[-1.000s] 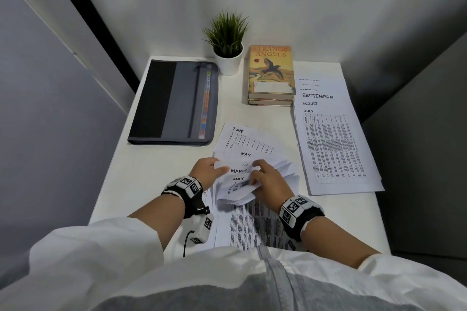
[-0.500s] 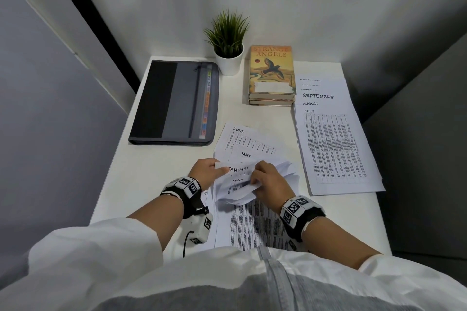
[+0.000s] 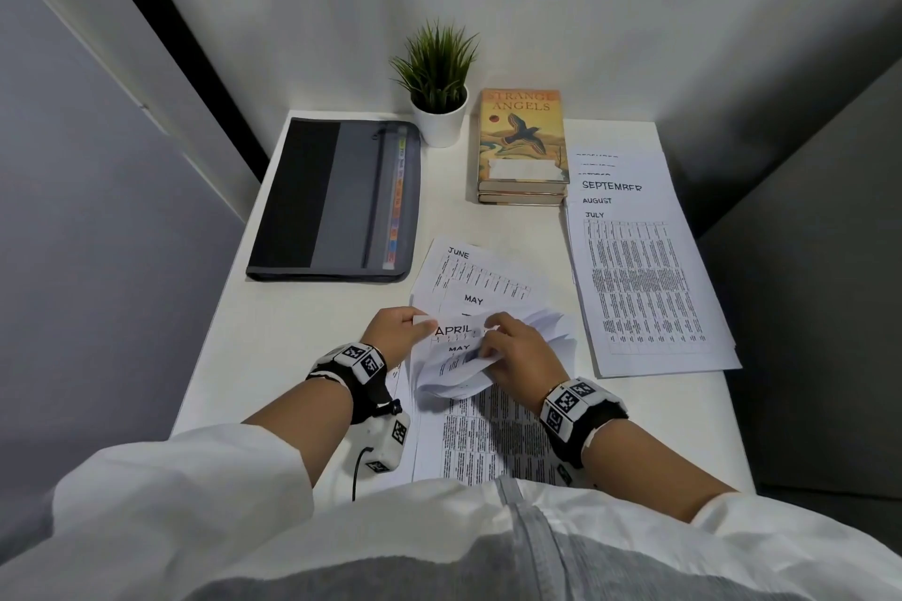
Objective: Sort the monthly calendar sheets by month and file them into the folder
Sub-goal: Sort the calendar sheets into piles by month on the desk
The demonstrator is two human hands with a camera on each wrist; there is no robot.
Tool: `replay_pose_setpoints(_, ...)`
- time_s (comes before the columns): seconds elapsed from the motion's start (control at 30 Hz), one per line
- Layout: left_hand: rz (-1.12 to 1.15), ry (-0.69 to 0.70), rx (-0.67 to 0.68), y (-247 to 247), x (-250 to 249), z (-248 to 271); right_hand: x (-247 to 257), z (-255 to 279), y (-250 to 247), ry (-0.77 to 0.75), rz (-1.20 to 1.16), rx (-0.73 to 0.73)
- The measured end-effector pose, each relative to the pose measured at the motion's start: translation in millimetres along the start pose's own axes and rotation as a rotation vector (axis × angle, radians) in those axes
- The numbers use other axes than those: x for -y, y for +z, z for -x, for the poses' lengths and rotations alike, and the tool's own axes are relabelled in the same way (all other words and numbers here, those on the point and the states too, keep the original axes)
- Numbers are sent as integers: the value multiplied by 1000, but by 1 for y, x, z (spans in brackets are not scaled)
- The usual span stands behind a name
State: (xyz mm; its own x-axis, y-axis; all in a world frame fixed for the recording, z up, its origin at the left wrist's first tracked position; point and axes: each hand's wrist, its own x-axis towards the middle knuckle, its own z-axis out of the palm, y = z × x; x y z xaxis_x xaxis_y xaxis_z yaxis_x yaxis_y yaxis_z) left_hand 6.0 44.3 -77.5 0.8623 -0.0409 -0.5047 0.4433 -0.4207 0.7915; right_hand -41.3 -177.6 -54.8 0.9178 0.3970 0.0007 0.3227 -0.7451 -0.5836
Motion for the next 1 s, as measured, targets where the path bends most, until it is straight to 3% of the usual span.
replay_pose_setpoints(0.13,94,-49,207,-1,-8,7,-2,-1,2,-5,40,3)
replay_pose_setpoints(0.2,122,-83,250,0,-12,9,-1,-2,0,-33,86,0)
replay_pose_setpoints(0.43,3,-60,-68,10,-16,-6,6,1,-7,-27,49,2)
replay_pose_setpoints(0.57,-53,-113,-11,16,-20,-10,7,3,-12,-38,-11,7)
replay_pose_setpoints(0.73,-88,-5,107,24,-26,-11,6,3,-21,-17,-63,94)
replay_pose_setpoints(0.9,-367,-41,35,12,-19,-14,-7,-9,-41,104,-42,274)
replay_pose_setpoints(1.0,-387,33,-108,10,-14,-11,-11,-15,-44,125,11,331)
